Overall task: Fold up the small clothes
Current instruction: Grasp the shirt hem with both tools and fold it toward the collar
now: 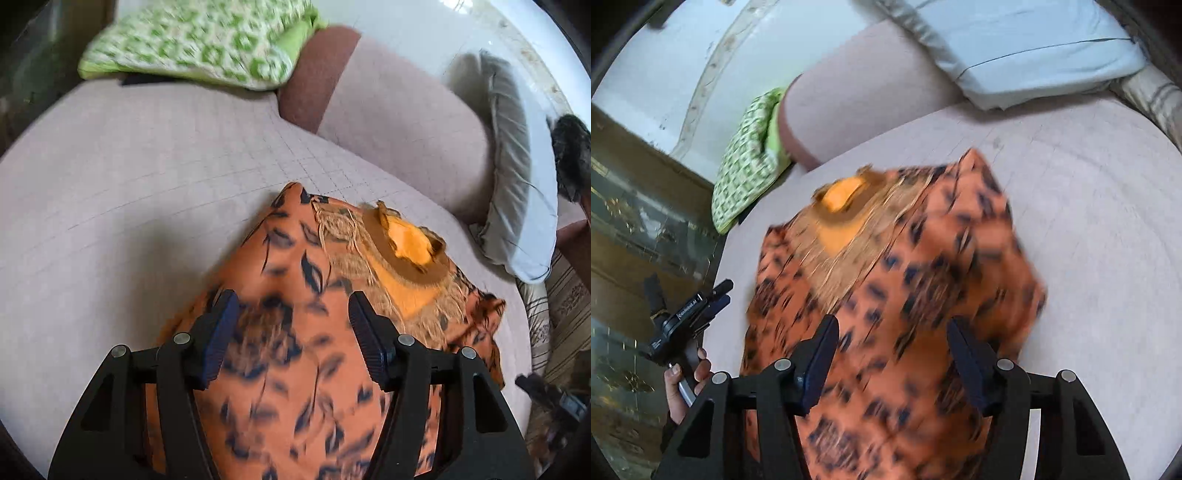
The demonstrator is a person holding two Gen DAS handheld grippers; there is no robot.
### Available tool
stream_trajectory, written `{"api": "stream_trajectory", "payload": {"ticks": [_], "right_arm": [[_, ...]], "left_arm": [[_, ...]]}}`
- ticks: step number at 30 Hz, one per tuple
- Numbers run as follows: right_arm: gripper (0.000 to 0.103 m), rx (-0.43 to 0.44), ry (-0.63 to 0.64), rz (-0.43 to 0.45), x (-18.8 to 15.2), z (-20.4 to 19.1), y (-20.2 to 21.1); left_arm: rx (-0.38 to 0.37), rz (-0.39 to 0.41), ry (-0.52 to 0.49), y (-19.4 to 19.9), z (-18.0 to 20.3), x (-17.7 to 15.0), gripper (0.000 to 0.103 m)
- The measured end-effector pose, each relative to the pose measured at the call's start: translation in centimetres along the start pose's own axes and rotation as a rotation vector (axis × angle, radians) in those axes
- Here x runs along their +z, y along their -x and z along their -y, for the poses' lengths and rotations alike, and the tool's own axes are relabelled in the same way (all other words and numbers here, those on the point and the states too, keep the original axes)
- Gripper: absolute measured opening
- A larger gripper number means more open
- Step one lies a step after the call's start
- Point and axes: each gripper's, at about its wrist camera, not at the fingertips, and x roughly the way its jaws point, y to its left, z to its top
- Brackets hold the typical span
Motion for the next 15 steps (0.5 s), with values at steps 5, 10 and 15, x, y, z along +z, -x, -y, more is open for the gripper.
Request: {"api": "stream_trajectory", "payload": {"ticks": [5,10,15], "right_arm": [[0.058,-0.089,-0.055,0.013,7.4,4.2,-3.0],[0.049,-0.111,-0.124,0.020,12.8,7.2,-5.9],[0.025,-0.130,-0.123,-0.061,14.4,7.5,-8.9]], "left_arm": [[-0.012,-0.060,0.023,-5.2,-0.1,4.7,0.062],[0.005,-0.176,-0.006,-10.2,0.1,7.8,0.062],[0.012,-0.229,-0.017,-12.0,-0.7,8.2,0.045]]}}
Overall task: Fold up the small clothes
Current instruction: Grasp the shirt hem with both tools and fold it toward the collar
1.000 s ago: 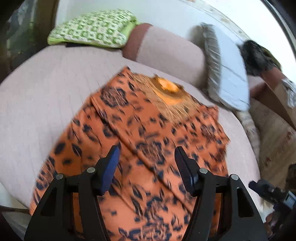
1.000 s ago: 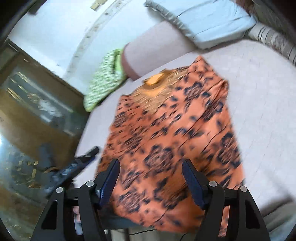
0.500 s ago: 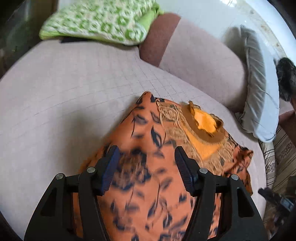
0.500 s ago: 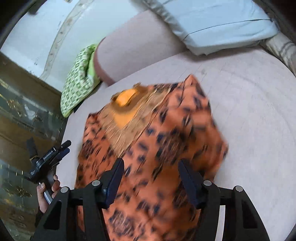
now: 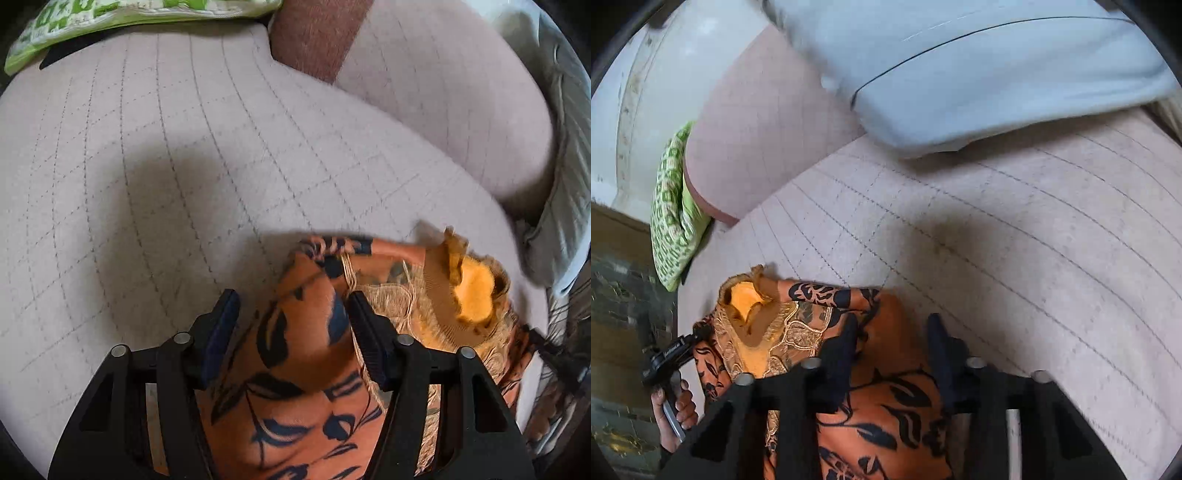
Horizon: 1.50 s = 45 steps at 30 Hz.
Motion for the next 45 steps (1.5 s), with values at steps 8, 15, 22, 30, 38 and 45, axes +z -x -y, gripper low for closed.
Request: {"api": "stream_trajectory", "payload": {"ticks": [8,15,22,30,38,45], "right_arm": [[0.005,-0.033,0.073,0.099,0.6,-1.7,2.8],[0.005,-0.123,0.096,0.061,1.2,-1.2,0.3],[0.015,-0.014,0.071,0.032,1.6,0.1,0.7],[0.021,-0.056,0.096,-0.067,2.0,-0.6,-3.7],[0.005,-0.077,0.162,0.129,-0.2,-3.0,3.4],[0.005,-0.016,0.245,0.332,-10.2,-5.3,14.8]], "left_arm": [[-0.122,0.121,0.095,5.1,-3.6,0.4,0.007],[-0.012,-0.004,0.057,1.3,-3.5,0.2,0.010],[-0.001,0.024,0.022,1.2,-3.0,1.4,0.044],[0.038,0.021,0.002,0.7,-1.7,1.7,0.008],[-0.180,0.205,0.047,11.0,-4.3,-1.4,0.007],[-0.324,0.376,0.046,22.1,-6.3,-12.2,0.007]]}}
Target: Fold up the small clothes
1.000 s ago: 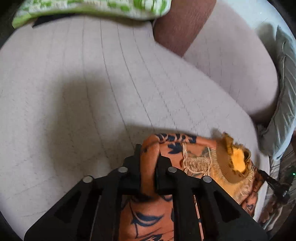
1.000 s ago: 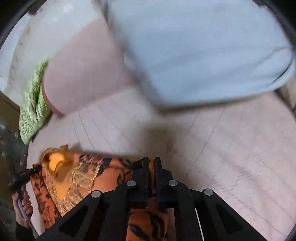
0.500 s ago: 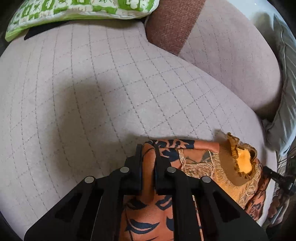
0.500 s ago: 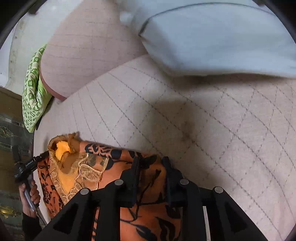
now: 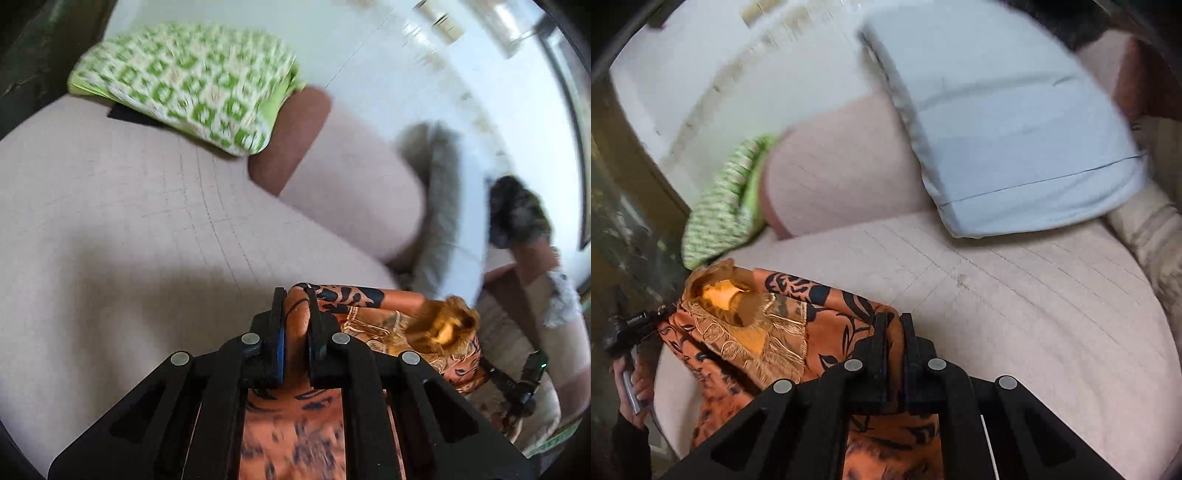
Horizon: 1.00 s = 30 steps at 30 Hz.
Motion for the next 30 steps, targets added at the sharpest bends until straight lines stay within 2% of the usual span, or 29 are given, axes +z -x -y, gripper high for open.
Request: {"api": "stream_trajectory", "payload": {"ticks": [2,4,6,9,11,12,13,16,19,20,22,24,25,26,27,30], "right_arm": [[0.005,0.030,-0.051,0.042,-3.4,-0.1,4.1],[0.005,0.035,-0.110,0.074,-7.9,-0.2,7.8],[0.005,0.017,-0.173,0.084,-12.5,0.7,10.4],[0.005,-0.041,-0.258,0.012,-19.1,0.5,10.0],[0.005,-0.106,-0.275,-0.092,-22.3,0.7,8.4],[0.005,-0.122,-0.279,-0.126,-22.9,0.7,7.5],[0.005,-0.132,-0.268,-0.145,-23.1,0.6,7.2],[0.005,-0.109,-0.229,-0.097,-22.5,0.2,8.7],[0.005,-0.058,-0.247,-0.078,-23.4,0.3,9.9],[0.005,-0.050,-0.265,-0.078,-23.9,0.3,10.4],[0.008,-0.003,-0.264,-0.045,-23.6,0.0,11.5],[0.010,0.011,-0.217,-0.013,-23.4,-1.5,12.7],[0.012,0.008,-0.195,-0.008,-23.6,-2.3,13.3],[0.013,0.009,-0.181,-0.003,-23.5,-3.1,13.9],[0.014,0.018,-0.154,0.003,-23.3,-3.9,14.4],[0.024,-0.026,-0.077,0.004,-22.6,-5.6,15.0]], "left_arm": [[-0.022,0.033,0.010,4.1,0.1,-3.4,0.007],[-0.016,0.023,0.023,6.2,-0.4,-6.6,0.007],[0.040,-0.027,0.065,7.2,-1.4,-10.5,0.007],[0.100,-0.125,0.168,6.2,-4.0,-15.8,0.007],[0.201,-0.173,0.211,5.4,-5.8,-18.6,0.007],[0.212,-0.207,0.252,4.7,-6.6,-19.2,0.007],[0.190,-0.218,0.276,4.6,-7.0,-19.3,0.008],[0.143,-0.187,0.290,6.0,-6.7,-18.9,0.013],[0.112,-0.164,0.274,7.6,-5.8,-19.7,0.029],[0.106,-0.159,0.269,8.0,-5.4,-20.0,0.029],[0.099,-0.144,0.237,8.8,-4.4,-20.1,0.029],[0.120,-0.140,0.164,10.0,-2.5,-20.3,0.029],[0.119,-0.133,0.137,10.5,-1.9,-20.6,0.035],[0.112,-0.127,0.114,11.1,-1.2,-21.0,0.046],[0.106,-0.129,0.099,11.6,-0.6,-21.3,0.051],[0.082,-0.124,0.071,12.7,0.4,-22.0,0.054]]}}
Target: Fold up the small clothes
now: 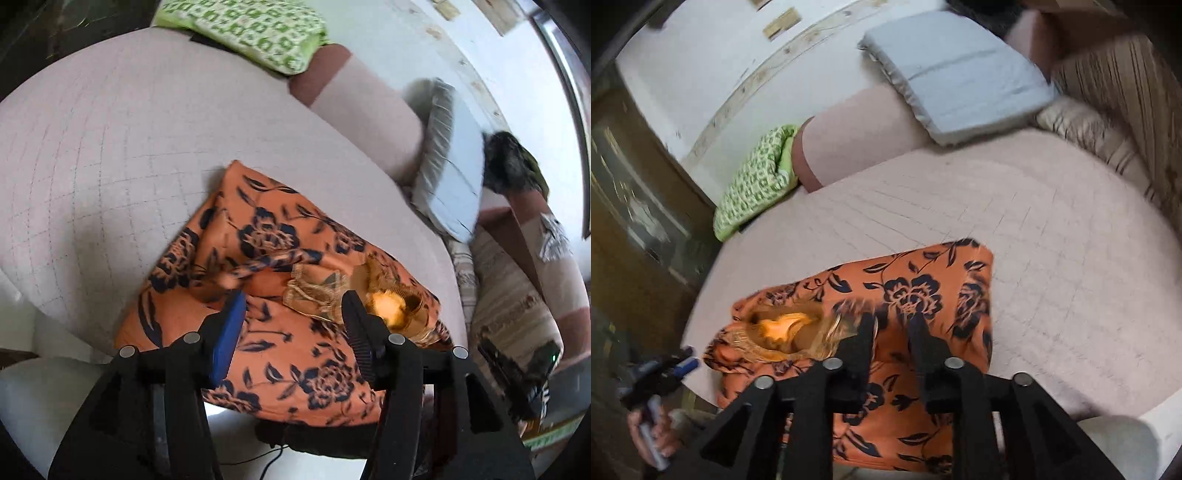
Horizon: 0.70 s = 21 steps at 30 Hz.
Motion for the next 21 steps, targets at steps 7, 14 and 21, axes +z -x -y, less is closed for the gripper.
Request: {"api": "stream_trajectory", "payload": {"ticks": [7,14,21], "right_arm": [[0.066,0.178,0.058,-0.118,1.4,-2.3,-3.6],[0.057,0.089,0.052,-0.322,-1.9,-2.8,-10.1],[0.047,0.069,-0.053,-0.285,-6.3,-0.9,-6.8]], "left_arm": [[-0.051,-0.119,0.003,-5.4,2.6,1.4,0.065],[-0.005,-0.260,0.013,-9.2,2.0,-2.5,0.065],[0.026,-0.240,0.052,-7.8,1.3,-5.0,0.065]]}}
